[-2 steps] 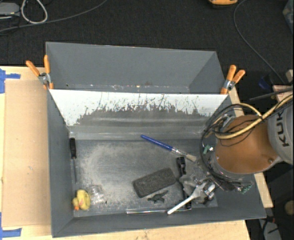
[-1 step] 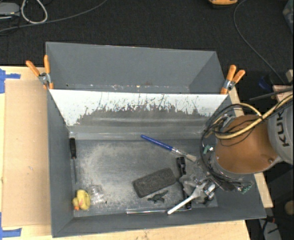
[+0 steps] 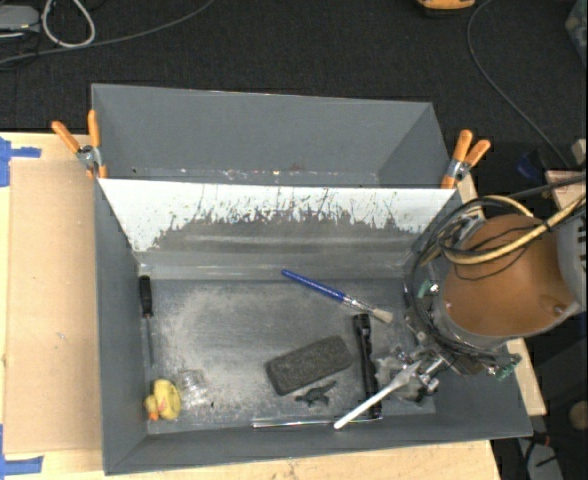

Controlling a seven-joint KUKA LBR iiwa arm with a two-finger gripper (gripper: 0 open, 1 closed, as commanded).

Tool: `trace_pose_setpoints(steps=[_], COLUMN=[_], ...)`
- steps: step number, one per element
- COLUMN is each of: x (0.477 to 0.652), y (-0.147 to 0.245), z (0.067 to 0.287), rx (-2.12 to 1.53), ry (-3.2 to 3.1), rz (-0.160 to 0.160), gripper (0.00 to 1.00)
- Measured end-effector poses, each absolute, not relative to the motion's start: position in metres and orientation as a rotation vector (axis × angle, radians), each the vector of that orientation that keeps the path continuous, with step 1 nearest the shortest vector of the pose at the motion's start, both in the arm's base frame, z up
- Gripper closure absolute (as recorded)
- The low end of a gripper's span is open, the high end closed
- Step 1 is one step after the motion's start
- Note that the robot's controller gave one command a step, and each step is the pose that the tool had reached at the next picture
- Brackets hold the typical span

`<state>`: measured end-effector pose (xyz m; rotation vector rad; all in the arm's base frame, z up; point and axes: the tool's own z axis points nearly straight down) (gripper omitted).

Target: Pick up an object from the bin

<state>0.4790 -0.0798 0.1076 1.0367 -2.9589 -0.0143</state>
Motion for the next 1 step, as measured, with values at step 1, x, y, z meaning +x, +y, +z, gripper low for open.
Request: trace_pose_setpoints(steps=[1], x=[0.4812], y=[-0.0799], z=[0.1388], rx=[1.037], ry=[-2.965], rz=[-0.008], gripper=[1.0])
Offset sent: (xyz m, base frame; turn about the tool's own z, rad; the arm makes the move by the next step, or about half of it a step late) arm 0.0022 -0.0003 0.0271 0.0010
